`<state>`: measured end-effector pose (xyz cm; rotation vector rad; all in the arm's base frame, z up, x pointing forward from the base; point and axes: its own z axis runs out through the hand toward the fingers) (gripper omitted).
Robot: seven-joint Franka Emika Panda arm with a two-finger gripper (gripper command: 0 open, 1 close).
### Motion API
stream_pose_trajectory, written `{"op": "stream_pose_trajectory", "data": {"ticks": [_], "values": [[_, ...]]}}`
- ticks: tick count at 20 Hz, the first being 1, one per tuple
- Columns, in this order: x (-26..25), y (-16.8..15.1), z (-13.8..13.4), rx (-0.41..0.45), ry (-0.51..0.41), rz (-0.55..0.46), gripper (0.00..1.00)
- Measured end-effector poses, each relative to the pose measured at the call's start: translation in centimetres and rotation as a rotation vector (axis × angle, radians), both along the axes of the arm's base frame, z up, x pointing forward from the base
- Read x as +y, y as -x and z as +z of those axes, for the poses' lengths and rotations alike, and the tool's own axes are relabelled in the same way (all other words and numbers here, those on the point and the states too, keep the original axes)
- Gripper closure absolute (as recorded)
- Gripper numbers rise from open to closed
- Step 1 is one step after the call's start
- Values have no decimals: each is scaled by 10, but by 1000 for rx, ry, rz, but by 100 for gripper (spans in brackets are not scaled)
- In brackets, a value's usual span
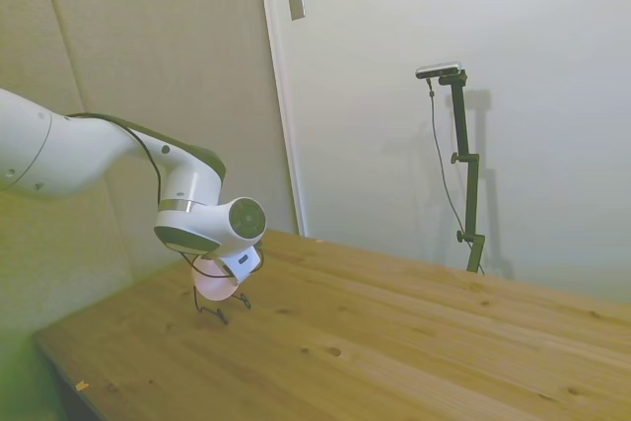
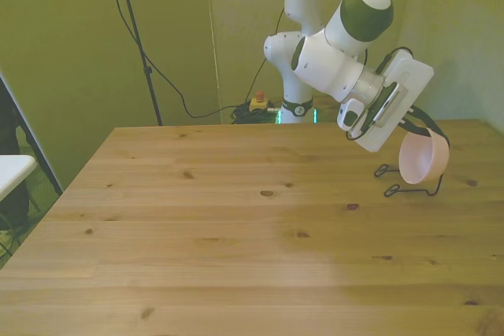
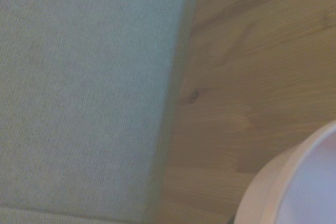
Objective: Load the bowl
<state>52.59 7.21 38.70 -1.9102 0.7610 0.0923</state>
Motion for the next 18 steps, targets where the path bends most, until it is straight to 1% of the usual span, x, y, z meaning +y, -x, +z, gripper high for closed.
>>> {"op": "stream_pose_trajectory", "data": {"ticks": [8, 18], "values": [[-1, 6, -11, 4, -2, -6, 100], [-4, 7, -15, 5, 3, -14, 100]]}}
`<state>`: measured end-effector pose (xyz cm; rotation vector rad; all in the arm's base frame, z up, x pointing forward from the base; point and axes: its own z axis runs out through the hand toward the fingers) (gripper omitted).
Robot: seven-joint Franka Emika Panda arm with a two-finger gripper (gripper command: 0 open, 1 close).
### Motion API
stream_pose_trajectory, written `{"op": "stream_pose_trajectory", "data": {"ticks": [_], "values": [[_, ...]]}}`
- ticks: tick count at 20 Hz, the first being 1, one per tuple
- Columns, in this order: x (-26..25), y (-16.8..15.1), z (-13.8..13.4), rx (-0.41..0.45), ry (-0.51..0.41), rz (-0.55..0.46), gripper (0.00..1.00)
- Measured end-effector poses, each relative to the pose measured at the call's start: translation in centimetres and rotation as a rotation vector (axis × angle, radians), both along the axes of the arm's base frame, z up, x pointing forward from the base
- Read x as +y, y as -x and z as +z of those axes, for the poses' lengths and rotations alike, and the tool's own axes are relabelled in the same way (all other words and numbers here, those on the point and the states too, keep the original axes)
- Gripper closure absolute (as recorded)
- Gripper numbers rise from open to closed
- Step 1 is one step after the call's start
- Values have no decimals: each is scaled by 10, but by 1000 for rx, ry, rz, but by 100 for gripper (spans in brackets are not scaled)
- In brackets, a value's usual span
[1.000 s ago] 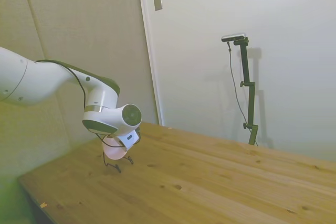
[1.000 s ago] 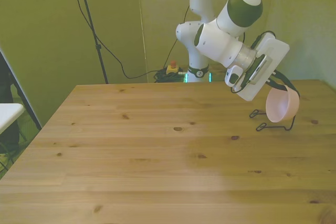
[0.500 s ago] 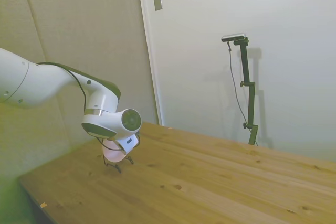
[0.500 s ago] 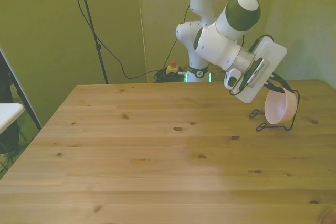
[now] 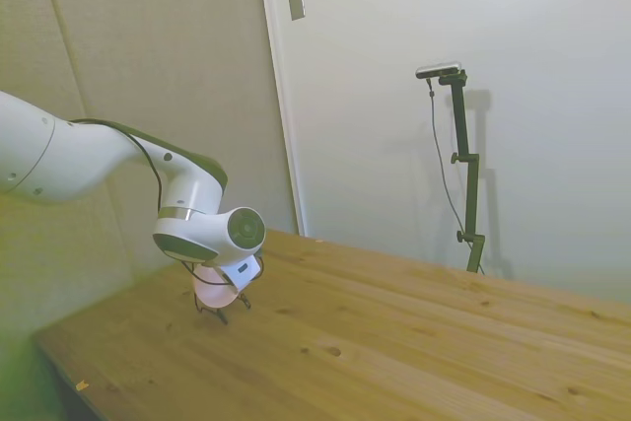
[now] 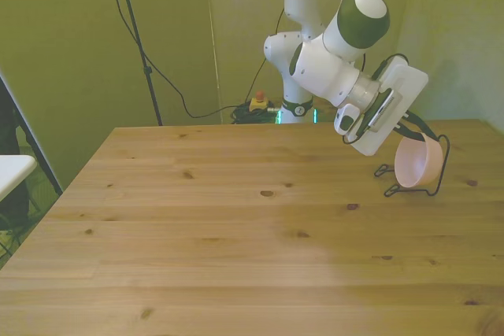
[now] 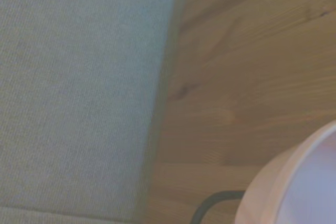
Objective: Load the bowl
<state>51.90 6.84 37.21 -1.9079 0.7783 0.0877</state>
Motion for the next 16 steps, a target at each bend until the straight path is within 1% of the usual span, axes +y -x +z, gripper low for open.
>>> {"op": "stream_pose_trajectory", "data": {"ticks": [2, 3, 16], "values": [[0, 1, -2, 2, -2, -1, 100], [0, 2, -3, 4, -1, -1, 0], [0, 3, -2, 3, -6, -5, 0]]}}
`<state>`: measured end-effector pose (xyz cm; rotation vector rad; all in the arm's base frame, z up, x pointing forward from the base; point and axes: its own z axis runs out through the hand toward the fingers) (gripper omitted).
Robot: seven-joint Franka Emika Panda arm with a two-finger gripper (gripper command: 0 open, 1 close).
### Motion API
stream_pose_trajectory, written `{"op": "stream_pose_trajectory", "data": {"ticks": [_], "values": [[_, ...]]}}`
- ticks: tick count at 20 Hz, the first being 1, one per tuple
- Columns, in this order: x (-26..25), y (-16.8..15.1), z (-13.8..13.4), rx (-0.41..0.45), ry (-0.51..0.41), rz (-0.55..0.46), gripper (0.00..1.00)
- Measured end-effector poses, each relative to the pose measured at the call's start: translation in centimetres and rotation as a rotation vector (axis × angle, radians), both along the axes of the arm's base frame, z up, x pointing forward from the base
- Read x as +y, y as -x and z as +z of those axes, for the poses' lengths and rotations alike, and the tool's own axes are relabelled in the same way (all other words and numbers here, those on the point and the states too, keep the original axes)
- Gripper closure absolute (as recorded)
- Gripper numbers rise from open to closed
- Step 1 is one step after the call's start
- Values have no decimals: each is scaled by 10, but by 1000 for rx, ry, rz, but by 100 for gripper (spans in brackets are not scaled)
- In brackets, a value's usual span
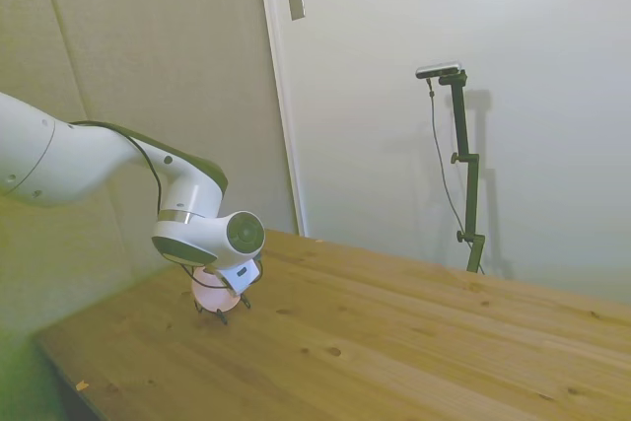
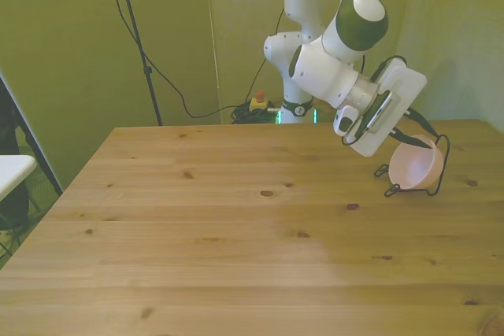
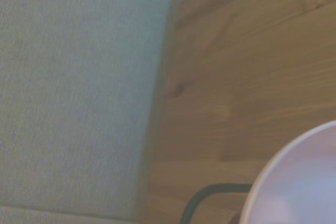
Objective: Load the bowl
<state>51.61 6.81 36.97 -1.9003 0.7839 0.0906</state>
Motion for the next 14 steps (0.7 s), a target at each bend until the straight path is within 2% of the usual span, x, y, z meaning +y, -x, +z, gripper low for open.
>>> {"op": "stream_pose_trajectory", "data": {"ticks": [4, 8, 14], "values": [[-6, 3, 12, -22, 3, -9, 0], [-50, 20, 32, -43, 45, -58, 0], [-126, 58, 60, 30, 127, -184, 0]]}}
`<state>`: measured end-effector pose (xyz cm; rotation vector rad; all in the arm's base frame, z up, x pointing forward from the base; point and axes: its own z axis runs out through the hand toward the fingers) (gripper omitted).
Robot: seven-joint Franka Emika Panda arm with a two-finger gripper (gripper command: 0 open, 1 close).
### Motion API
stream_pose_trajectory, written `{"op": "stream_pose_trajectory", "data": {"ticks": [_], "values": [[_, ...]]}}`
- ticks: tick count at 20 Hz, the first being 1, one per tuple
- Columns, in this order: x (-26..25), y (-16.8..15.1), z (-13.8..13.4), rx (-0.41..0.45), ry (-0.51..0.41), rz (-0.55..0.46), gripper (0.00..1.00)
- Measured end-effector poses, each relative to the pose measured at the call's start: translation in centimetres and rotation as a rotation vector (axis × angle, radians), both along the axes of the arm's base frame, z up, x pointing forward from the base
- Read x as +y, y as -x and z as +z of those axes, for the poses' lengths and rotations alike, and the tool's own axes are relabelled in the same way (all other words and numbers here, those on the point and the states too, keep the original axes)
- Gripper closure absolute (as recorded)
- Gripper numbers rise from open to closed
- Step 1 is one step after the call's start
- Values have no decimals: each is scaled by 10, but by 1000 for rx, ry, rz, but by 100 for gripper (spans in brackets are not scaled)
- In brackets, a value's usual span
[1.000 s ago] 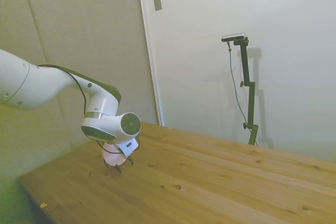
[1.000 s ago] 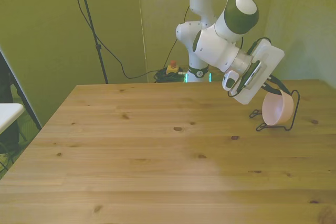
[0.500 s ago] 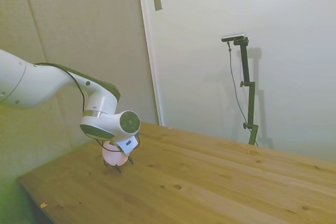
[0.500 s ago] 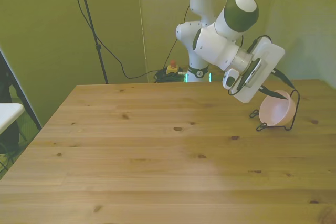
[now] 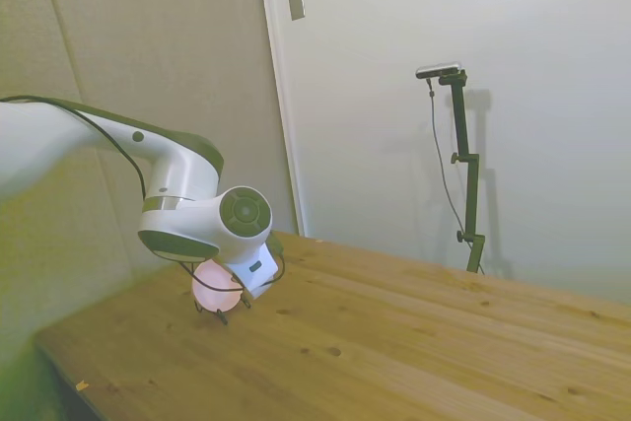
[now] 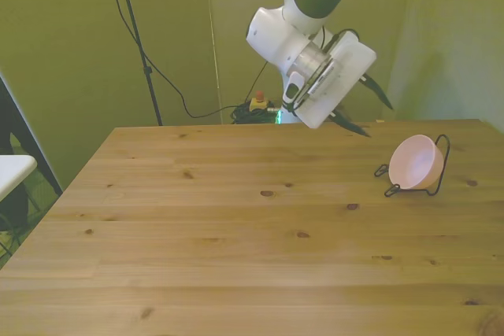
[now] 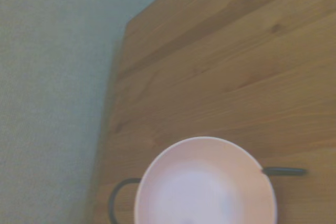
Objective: Load the bowl
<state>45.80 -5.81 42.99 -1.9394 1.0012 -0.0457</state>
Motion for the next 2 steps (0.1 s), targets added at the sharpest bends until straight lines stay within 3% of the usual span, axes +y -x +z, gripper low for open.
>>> {"op": "stream_pose_trajectory", "data": {"ticks": [2], "values": [[-24, 10, 8, 39, 24, -54, 0]]}}
